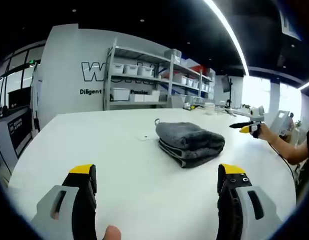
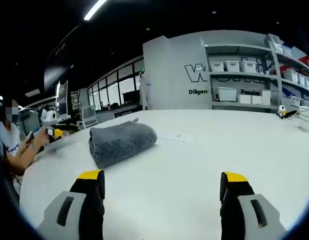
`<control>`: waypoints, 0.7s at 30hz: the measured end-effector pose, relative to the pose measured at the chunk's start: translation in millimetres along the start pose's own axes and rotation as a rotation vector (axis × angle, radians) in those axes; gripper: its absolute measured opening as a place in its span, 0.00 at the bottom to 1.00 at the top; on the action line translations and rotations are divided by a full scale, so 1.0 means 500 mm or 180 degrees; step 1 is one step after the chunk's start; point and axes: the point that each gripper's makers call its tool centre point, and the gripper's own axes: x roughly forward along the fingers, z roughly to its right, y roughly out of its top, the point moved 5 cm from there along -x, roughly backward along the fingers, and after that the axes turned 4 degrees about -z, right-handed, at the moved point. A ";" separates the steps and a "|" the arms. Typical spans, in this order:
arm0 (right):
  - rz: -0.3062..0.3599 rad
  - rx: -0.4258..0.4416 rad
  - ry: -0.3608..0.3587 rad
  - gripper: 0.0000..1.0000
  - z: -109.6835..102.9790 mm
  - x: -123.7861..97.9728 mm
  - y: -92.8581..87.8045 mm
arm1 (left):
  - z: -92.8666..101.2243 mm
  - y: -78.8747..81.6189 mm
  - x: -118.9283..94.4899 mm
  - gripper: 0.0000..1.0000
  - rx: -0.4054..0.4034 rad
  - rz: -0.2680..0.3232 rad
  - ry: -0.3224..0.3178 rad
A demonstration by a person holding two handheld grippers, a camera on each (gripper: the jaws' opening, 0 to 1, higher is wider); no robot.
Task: Open the folded towel by lifting each exposed corner and separating the folded layers until the towel lies flat within the target outline without major curled edges
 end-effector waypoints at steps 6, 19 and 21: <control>0.0165 -0.0002 0.0103 0.97 -0.008 -0.007 0.017 | 0.000 0.000 0.000 1.00 0.0010 -0.0010 0.0003; 0.0312 -0.0041 0.0151 0.94 -0.008 -0.009 0.030 | 0.003 0.000 -0.003 0.99 0.0062 -0.0044 0.0001; 0.0296 -0.0061 0.0147 0.94 -0.008 -0.009 0.029 | 0.004 0.001 -0.003 0.99 0.0055 -0.0035 -0.0012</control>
